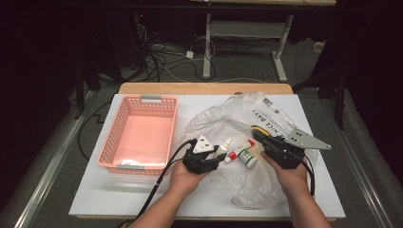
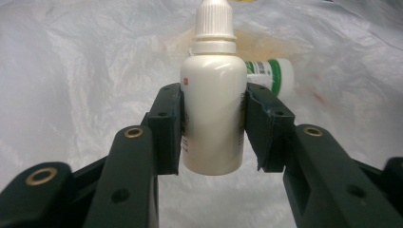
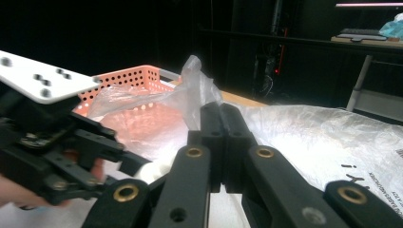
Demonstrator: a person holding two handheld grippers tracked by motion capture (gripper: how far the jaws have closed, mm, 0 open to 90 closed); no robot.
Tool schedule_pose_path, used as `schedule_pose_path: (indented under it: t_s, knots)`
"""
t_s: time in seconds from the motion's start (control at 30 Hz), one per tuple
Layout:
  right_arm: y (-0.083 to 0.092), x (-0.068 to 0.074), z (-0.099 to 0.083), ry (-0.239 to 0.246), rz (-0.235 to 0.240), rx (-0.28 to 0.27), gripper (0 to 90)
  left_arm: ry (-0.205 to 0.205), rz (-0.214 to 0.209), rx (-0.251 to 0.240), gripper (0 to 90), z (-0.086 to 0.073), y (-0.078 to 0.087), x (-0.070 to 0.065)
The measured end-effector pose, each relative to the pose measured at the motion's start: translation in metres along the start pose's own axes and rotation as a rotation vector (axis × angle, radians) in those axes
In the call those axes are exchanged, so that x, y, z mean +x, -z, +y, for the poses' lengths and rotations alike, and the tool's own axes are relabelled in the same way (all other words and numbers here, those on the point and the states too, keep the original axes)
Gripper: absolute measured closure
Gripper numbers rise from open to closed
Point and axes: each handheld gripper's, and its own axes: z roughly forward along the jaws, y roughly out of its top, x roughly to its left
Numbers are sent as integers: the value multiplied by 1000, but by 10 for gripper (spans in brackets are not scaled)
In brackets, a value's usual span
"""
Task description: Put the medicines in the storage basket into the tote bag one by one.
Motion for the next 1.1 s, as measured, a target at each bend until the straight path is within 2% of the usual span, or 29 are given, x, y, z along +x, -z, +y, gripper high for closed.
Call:
schedule_pose_path:
  t_s: [0.23, 0.47, 0.67, 1.1]
  knots:
    - [-1, 0, 0, -1, 3, 1, 900, 2, 27, 15, 580, 5, -29, 5]
    - [-1, 0, -1, -1, 5, 1, 900, 17, 46, 10, 580, 8, -49, 12]
    - [-1, 0, -1, 0, 3, 1, 900, 22, 57, 14, 580, 10, -66, 12]
    - [-1, 1, -1, 4, 6, -4, 900, 30, 60, 97, 559, 9, -65, 14]
